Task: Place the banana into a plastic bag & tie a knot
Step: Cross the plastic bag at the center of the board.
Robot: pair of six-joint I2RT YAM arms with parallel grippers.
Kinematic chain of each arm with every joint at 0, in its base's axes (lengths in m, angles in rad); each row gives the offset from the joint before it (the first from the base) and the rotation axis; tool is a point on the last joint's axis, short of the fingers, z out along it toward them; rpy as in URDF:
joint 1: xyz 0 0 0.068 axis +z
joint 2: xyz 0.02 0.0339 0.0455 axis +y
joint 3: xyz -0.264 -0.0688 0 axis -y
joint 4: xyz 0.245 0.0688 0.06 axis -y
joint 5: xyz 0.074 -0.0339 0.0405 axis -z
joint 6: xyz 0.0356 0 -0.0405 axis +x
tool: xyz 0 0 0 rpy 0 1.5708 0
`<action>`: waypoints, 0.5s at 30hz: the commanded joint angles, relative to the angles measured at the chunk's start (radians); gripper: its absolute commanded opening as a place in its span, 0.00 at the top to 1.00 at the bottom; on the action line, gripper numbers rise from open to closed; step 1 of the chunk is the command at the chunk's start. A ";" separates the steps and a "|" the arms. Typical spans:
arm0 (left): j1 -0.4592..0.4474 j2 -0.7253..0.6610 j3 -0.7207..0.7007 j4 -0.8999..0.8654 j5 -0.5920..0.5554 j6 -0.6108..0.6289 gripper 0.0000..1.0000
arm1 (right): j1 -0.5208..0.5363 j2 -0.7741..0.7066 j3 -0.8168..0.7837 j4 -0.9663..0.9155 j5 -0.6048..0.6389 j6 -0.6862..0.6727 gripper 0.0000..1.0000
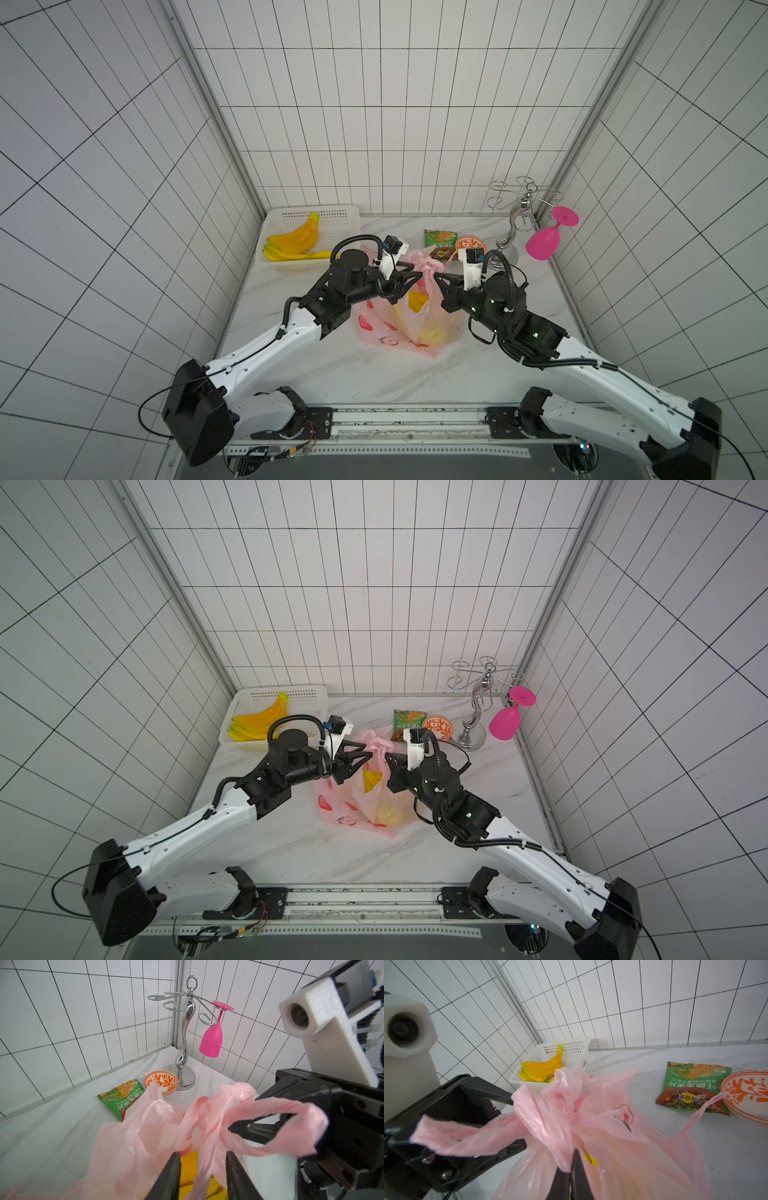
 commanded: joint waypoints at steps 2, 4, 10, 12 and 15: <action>-0.012 -0.061 -0.064 0.095 -0.033 0.027 0.37 | -0.007 -0.005 0.023 -0.029 -0.012 -0.022 1.00; -0.016 -0.054 -0.053 0.090 -0.031 0.037 0.34 | -0.008 -0.003 0.032 -0.031 -0.017 -0.026 1.00; -0.042 -0.021 -0.005 0.069 -0.106 0.086 0.28 | -0.008 0.005 0.048 -0.031 -0.038 -0.025 1.00; -0.055 -0.005 0.021 0.054 -0.135 0.106 0.25 | -0.008 0.006 0.048 -0.031 -0.044 -0.024 1.00; -0.070 0.015 0.047 0.044 -0.152 0.117 0.25 | -0.008 0.011 0.049 -0.031 -0.051 -0.025 1.00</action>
